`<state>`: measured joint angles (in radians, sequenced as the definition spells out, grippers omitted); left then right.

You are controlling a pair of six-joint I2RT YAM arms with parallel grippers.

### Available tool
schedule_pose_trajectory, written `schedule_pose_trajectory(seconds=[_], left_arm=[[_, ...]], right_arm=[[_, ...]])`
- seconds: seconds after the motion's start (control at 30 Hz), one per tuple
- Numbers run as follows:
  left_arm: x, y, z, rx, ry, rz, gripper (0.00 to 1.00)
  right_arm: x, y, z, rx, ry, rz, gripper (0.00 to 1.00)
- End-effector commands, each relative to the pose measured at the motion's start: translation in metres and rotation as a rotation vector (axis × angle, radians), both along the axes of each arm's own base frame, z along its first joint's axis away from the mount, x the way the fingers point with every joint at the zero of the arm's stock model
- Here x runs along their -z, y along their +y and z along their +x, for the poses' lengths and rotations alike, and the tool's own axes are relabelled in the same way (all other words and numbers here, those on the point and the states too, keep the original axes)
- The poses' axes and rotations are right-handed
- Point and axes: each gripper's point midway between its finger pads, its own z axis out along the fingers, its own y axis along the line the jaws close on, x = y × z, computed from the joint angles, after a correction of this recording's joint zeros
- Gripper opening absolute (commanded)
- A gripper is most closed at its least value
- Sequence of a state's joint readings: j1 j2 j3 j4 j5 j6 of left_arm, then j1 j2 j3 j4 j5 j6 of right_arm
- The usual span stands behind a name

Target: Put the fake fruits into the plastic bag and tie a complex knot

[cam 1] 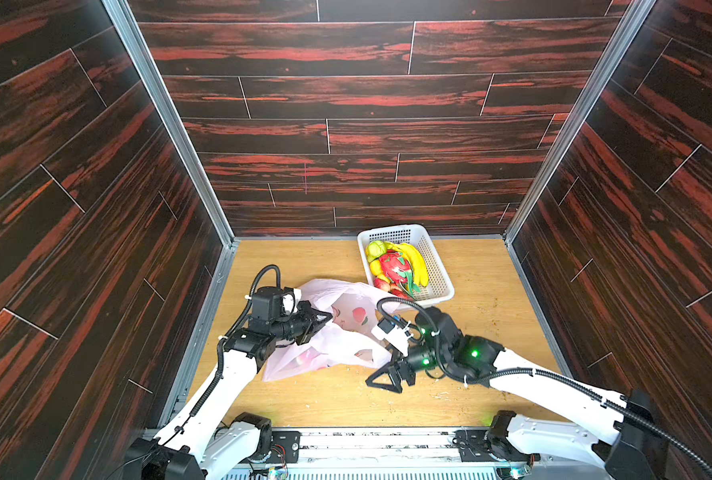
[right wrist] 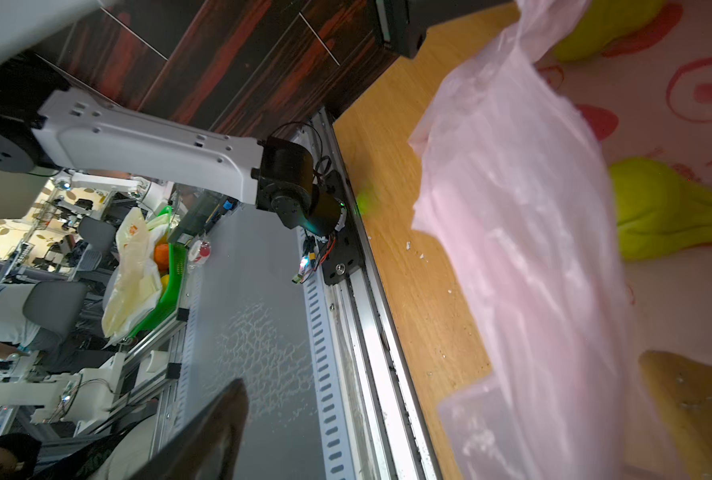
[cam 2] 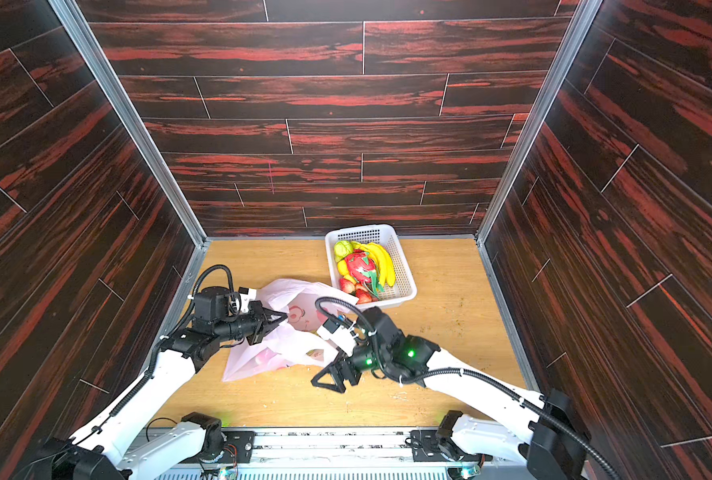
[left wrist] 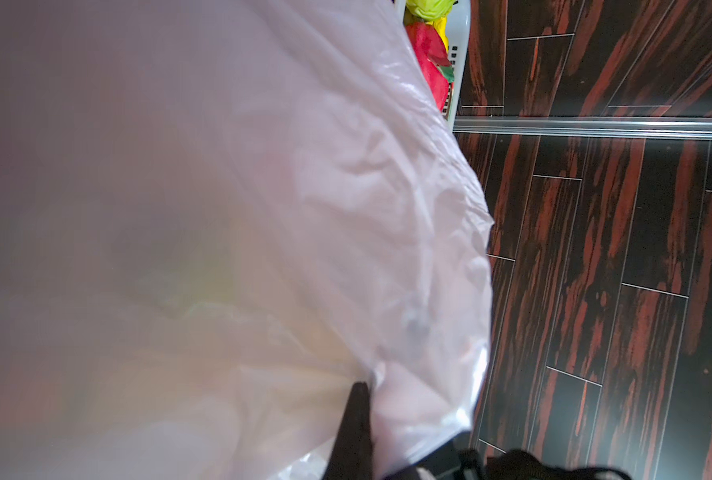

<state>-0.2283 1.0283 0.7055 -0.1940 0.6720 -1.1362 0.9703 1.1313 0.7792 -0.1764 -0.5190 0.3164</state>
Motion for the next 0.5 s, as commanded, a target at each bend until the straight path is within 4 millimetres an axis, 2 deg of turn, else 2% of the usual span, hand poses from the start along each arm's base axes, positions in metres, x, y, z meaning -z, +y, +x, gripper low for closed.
schedule_pose_trajectory(seconds=[0.0,0.1,0.17,0.3,0.47], left_arm=[[-0.009,0.002,0.006,-0.019,-0.021,-0.002,0.00],[-0.009,0.002,0.005,-0.019,-0.022,-0.003,0.00],[-0.010,0.001,0.004,-0.008,-0.029,-0.003,0.00],[-0.013,-0.002,0.001,0.031,-0.052,0.001,0.00],[-0.013,-0.002,-0.003,0.053,-0.062,0.012,0.00]], right_arm=[[-0.001,0.002,0.001,0.059,0.002,0.006,0.90],[0.002,-0.004,0.005,0.096,-0.012,-0.019,0.90],[0.003,-0.013,0.017,0.166,-0.055,-0.070,0.92],[-0.007,-0.026,0.036,0.265,-0.108,-0.106,0.97],[-0.019,-0.035,0.050,0.329,-0.147,-0.147,0.99]])
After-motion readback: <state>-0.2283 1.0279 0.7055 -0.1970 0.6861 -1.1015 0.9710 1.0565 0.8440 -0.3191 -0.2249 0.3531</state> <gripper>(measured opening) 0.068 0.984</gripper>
